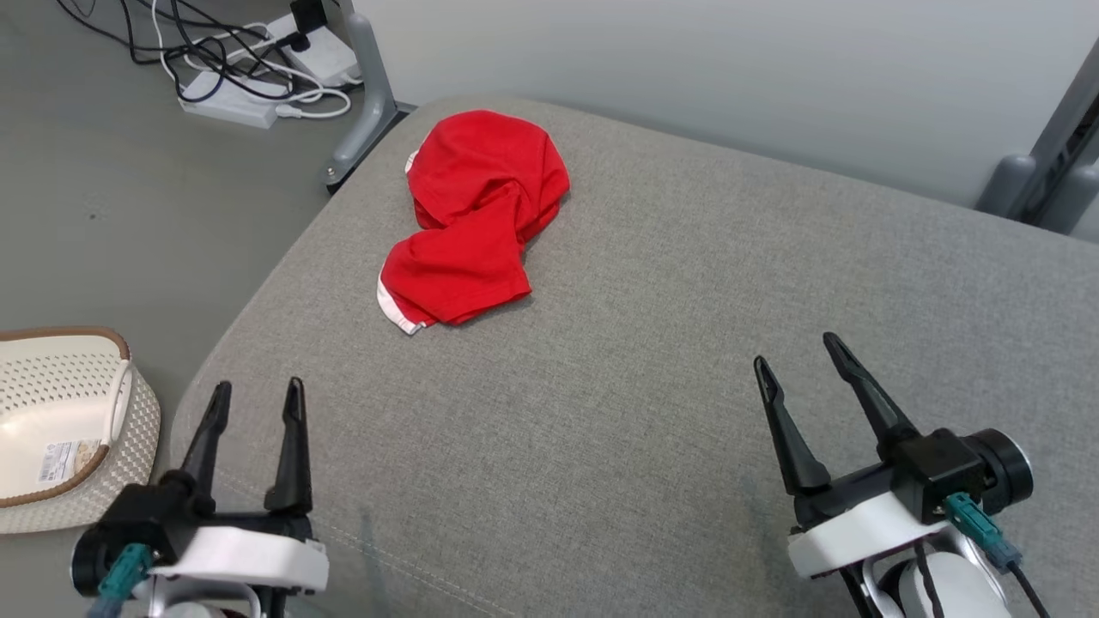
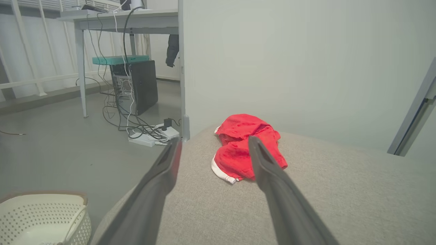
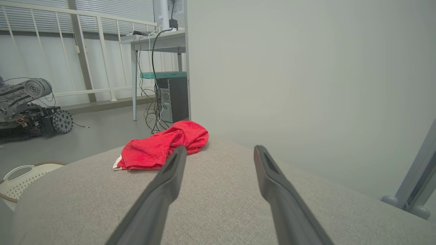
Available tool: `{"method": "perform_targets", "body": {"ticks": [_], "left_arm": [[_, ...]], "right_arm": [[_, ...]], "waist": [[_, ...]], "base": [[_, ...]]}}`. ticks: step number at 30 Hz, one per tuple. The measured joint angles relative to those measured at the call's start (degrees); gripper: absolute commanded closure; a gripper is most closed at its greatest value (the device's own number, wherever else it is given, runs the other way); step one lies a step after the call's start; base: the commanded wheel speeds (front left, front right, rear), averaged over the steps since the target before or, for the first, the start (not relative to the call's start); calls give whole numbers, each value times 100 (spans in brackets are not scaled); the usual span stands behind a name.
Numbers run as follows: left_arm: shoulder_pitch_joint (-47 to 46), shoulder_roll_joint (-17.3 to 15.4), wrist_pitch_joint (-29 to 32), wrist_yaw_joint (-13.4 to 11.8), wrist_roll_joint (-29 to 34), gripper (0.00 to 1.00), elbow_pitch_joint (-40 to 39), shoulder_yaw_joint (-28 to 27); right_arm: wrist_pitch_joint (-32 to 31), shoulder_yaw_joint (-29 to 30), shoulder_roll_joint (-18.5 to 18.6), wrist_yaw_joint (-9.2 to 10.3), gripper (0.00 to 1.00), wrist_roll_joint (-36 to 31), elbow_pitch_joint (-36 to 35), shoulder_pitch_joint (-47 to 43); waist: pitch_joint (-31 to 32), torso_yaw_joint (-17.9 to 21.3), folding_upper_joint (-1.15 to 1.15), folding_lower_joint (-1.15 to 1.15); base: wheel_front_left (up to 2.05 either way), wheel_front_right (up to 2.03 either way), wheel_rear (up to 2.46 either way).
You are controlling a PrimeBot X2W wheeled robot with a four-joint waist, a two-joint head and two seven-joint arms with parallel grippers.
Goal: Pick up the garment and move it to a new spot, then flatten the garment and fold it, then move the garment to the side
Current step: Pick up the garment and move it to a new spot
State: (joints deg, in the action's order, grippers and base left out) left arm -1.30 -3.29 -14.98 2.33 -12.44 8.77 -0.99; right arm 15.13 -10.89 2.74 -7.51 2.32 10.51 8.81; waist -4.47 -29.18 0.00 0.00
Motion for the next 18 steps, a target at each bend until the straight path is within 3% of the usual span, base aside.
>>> {"method": "perform_targets", "body": {"ticks": [8,14,18], "left_arm": [[-1156,-301,0,369,-133,0,847,-176],[-2359,-622,20,463,-253,0,1495,-109],[-3137,-872,427,494,-557,0,2240,110]], "right_arm": [[-267,21,52,0,0,-503,-584,519],[-590,-38,211,0,0,-948,-1181,950],[-803,-60,225,0,0,-1060,-1586,1161]], "waist": [[-804,117,0,0],[-1510,391,0,0],[-1902,633,0,0]], "base": [[0,0,0],[0,0,0],[0,0,0]]}}
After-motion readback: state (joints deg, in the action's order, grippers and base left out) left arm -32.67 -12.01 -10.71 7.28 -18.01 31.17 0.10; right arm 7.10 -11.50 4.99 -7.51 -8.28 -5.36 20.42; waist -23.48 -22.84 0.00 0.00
